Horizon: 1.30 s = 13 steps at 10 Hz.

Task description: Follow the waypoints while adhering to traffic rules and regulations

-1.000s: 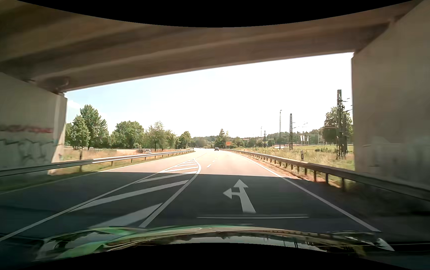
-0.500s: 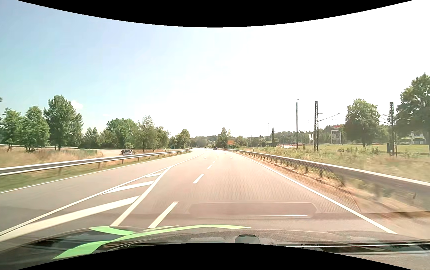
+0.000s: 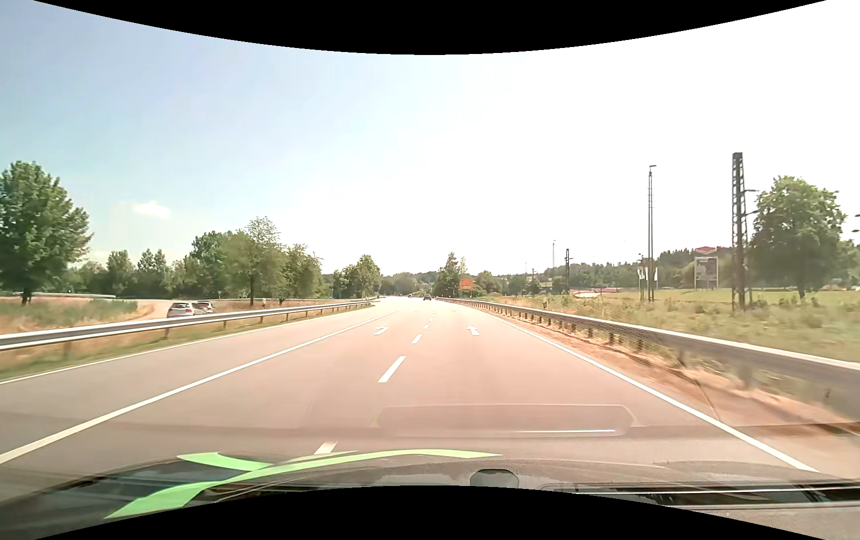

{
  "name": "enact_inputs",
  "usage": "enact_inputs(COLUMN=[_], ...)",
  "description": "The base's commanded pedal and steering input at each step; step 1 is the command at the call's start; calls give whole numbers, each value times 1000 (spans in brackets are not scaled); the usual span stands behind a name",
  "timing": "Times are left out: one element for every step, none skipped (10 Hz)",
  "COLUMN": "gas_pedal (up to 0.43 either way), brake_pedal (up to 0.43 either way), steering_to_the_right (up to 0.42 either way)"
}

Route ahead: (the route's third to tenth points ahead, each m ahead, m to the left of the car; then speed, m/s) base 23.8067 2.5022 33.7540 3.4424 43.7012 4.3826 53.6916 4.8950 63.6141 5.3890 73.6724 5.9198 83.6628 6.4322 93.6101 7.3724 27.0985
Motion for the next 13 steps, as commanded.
enact_inputs(gas_pedal=[240,240,248,248,248,248,248,248,248,260,260,260,268], brake_pedal=[0,0,0,0,0,0,0,0,0,0,0,0,0], steering_to_the_right=[-6,-6,-6,-6,-6,-6,-6,-6,-6,-6,-8,-8,-9])
